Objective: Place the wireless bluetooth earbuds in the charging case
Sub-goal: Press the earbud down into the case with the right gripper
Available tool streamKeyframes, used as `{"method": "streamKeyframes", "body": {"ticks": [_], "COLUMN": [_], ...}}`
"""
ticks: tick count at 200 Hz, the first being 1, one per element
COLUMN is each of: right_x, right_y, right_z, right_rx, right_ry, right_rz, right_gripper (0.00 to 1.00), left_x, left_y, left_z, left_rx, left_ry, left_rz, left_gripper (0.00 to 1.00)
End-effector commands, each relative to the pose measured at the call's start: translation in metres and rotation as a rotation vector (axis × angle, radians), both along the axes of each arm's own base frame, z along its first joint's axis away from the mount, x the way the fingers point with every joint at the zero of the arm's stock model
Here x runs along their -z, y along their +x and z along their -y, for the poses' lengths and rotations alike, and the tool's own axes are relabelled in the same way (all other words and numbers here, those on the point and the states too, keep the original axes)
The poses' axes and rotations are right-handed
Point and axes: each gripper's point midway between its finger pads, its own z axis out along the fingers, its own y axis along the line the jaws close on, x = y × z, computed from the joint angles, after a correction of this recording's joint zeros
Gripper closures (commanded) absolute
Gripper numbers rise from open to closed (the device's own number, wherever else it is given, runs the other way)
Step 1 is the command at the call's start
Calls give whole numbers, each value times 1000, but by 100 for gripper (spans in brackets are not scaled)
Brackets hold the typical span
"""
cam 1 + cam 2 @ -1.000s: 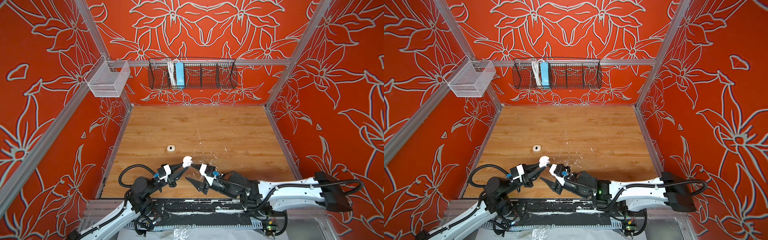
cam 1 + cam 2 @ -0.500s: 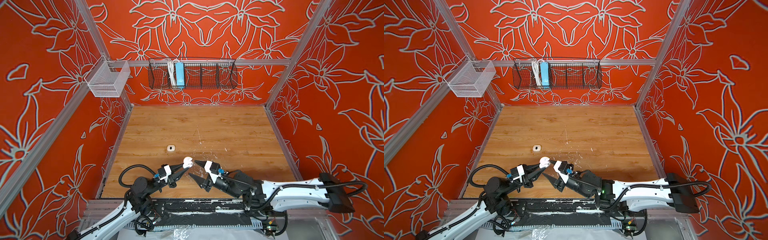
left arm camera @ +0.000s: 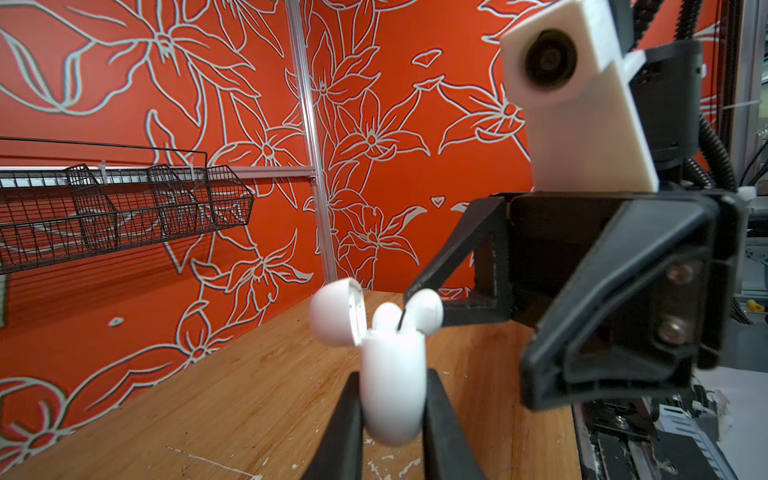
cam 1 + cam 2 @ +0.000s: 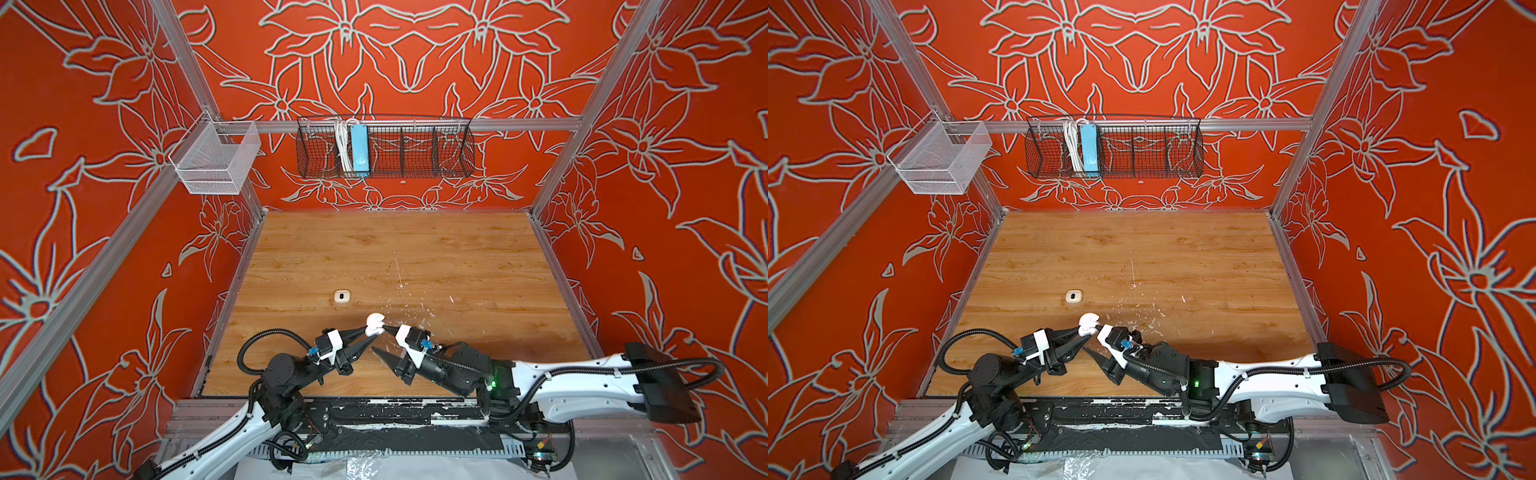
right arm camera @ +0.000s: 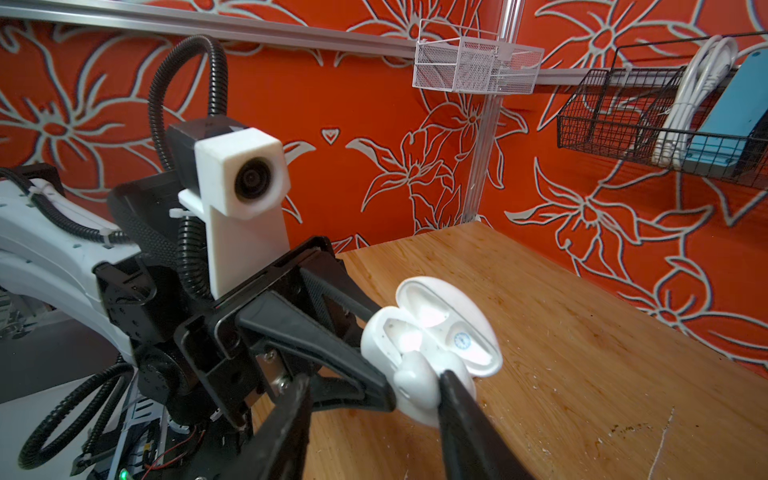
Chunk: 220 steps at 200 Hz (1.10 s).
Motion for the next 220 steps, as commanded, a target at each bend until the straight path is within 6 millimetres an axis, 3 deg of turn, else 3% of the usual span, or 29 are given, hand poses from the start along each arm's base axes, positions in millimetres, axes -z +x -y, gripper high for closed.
{"method": "streamKeyframes", "body": {"ticks": [1,50,130,220], "right_x": [-13,-12,-14,-13], "right_y": [-6,-8,-9,14], "right_z": [-9,-17,-27,-18], "right_rx": [-38,-54,-58,93], "right_ry": [34,35,31,6], "right_rz": [-4,-13,-15,-74], "right_gripper": [57,67,70,68], "left_x": [-17,-16,-17,-17], "left_y": [-6,-5,-5,-5], "left_z": [-3,-3,-4,-4], "left_rx": [3,0,-4,-8], "left_ry": [-33,-34,-37,-33], "left_rz": [52,48,50,50], "left_gripper": [100,100,100,100]}}
